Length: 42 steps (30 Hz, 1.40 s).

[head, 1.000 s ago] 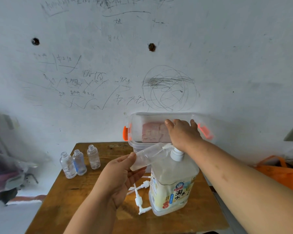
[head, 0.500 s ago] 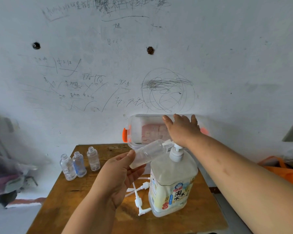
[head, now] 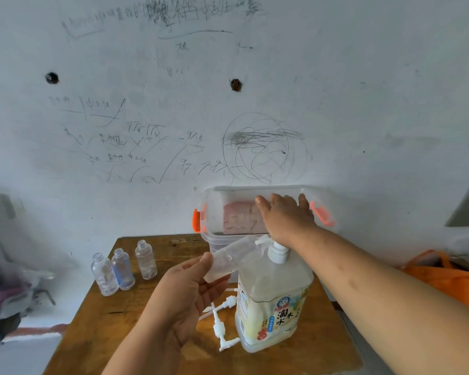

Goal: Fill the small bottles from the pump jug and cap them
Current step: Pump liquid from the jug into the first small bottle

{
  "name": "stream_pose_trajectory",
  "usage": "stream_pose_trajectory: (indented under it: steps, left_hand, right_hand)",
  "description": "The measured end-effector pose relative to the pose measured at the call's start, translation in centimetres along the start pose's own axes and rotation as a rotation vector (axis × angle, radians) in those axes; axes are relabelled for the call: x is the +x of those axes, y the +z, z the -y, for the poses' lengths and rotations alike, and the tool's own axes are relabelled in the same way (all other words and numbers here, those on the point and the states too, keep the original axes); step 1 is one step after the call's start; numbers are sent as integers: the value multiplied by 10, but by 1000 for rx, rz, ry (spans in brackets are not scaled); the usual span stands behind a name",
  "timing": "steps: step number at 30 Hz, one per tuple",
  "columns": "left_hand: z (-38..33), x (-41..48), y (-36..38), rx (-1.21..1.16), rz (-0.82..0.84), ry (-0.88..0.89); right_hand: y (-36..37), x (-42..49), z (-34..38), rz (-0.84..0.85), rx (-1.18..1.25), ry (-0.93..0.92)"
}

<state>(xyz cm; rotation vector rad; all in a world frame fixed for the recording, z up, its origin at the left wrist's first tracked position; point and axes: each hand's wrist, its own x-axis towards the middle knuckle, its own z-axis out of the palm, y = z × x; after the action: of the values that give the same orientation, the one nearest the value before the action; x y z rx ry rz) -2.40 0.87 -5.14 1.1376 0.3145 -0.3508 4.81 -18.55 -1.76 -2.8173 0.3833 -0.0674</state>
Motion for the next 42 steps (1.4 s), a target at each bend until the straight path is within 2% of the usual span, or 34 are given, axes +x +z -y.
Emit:
stream_pose_trajectory:
  steps: [7, 13, 18, 25, 31, 36, 42]
  left_hand:
    - [-7, -6, 2, 0, 22, 22]
    - [-6, 0, 1, -9, 23, 16]
    - [-2, 6, 0, -16, 20, -8]
    - [-2, -1, 0, 14, -2, -29]
    - [-9, -7, 0, 14, 22, 19]
    - [-11, -7, 1, 16, 30, 24]
    - [-7, 0, -1, 23, 29, 14]
  right_hand:
    - [-21, -5, 9, -66, -3, 27]
    - [-14, 0, 7, -22, 1, 52]
    - [1, 17, -3, -7, -130, 3]
    - [4, 5, -1, 25, -38, 18]
    - [-22, -5, 8, -41, 66, 28]
    - [-15, 2, 6, 18, 8, 36]
    - [-5, 10, -1, 12, -63, 14]
